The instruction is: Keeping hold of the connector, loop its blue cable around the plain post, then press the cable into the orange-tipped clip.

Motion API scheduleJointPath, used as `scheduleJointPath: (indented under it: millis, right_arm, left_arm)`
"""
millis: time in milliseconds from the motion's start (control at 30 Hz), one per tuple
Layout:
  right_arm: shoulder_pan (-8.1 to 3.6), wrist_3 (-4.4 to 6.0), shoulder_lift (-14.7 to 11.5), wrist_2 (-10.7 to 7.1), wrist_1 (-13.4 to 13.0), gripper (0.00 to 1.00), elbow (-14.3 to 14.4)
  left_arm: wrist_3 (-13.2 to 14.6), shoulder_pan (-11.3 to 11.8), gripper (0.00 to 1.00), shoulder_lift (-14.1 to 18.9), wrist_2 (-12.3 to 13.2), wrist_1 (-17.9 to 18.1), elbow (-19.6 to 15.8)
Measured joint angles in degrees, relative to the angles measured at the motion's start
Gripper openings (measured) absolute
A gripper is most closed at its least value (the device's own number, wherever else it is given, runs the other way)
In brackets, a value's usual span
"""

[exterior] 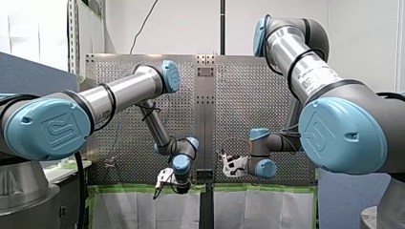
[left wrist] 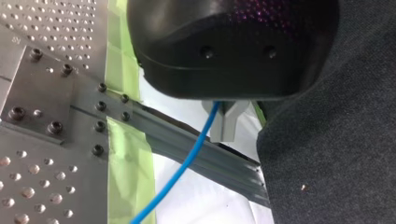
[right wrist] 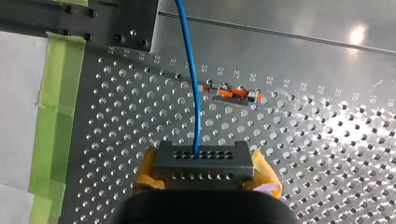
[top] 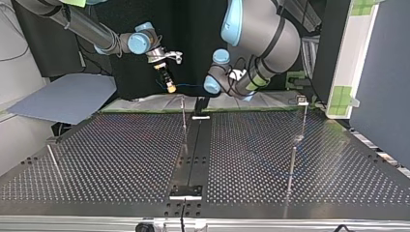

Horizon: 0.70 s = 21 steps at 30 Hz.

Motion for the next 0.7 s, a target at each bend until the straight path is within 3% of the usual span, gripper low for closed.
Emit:
scheduleJointPath:
  millis: [367, 700]
  right_arm:
    - [-0.10, 0.41, 0.00, 0.46, 0.02, 0.00, -0.01]
    - [-1.10, 0.86, 0.00, 0.68, 0.06, 0.00, 0.00]
  left_arm:
    - [-0.42, -0.58, 0.00, 3.37, -0.70, 5.83, -4.87]
    - [-1.03, -2.00, 0.00, 3.96, -1.66, 11.40, -7.42]
